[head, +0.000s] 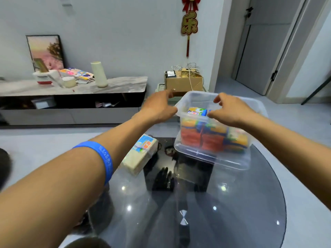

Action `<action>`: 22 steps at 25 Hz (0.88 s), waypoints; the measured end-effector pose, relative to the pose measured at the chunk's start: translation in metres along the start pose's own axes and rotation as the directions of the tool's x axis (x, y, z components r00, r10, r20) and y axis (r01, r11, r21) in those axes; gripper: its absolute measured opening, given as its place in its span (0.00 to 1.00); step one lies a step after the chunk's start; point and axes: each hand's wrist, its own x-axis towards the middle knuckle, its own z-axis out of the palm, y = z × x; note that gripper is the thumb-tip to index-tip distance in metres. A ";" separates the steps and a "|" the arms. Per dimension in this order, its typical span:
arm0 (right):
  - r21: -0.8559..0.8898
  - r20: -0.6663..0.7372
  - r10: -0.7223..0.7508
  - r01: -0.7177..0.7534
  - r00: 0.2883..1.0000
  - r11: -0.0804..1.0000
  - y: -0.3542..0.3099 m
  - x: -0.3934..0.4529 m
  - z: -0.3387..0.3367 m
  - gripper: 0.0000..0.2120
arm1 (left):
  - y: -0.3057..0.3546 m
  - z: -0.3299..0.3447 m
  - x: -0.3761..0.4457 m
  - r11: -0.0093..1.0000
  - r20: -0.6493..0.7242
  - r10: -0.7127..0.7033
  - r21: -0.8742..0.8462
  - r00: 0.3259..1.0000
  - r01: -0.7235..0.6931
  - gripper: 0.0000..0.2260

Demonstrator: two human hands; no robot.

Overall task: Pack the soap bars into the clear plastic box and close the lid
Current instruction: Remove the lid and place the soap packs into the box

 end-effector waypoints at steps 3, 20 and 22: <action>0.017 -0.052 -0.161 0.162 0.986 0.987 -0.031 -0.028 0.019 0.21 | -0.044 0.003 -0.041 0.971 0.056 -0.181 0.169 0.982 0.169 0.22; 0.467 0.270 -0.166 0.022 0.949 0.884 -0.074 -0.087 0.086 0.26 | -0.089 0.008 -0.112 0.628 0.155 -0.432 -0.655 0.888 0.420 0.30; 0.707 0.300 -0.154 -0.111 0.942 0.699 -0.079 -0.081 0.077 0.32 | -0.062 -0.018 -0.098 0.430 0.185 -0.308 -0.848 0.933 0.310 0.28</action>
